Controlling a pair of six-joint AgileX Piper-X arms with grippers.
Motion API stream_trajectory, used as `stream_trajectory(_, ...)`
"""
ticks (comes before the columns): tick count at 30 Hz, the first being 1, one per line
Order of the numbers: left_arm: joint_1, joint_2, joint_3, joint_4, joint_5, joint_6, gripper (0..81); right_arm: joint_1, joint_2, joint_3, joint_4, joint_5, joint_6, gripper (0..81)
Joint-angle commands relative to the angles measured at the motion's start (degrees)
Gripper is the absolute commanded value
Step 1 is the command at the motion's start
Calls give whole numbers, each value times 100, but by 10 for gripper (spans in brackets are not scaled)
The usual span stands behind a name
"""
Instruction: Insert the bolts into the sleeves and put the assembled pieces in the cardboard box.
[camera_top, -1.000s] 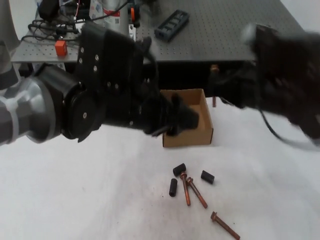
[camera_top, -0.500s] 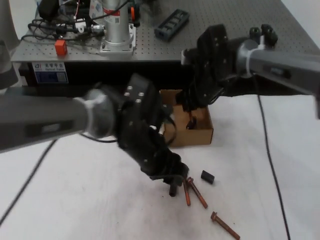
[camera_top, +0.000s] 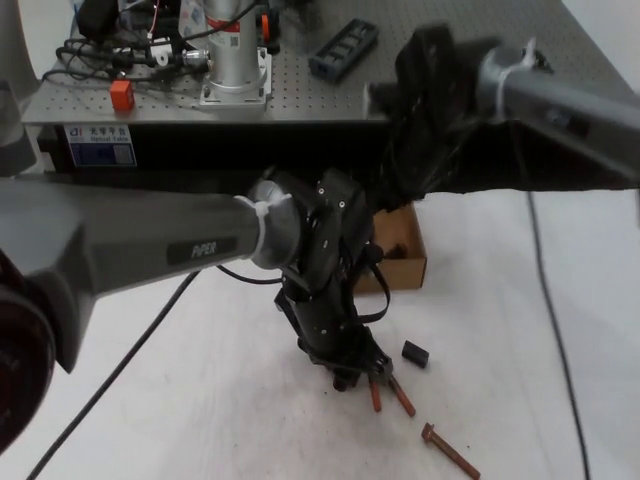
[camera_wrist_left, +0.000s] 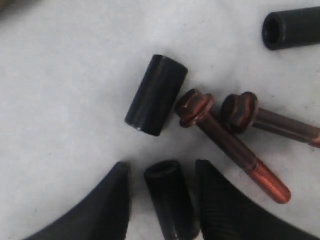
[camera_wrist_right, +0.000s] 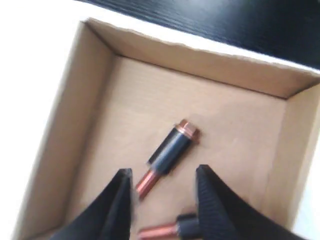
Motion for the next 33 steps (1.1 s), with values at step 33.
stream_trajectory(33, 585, -4115, 2938, -2341, 1457, -258, 6, 975, -2414, 5028, 213, 463, -421, 236)
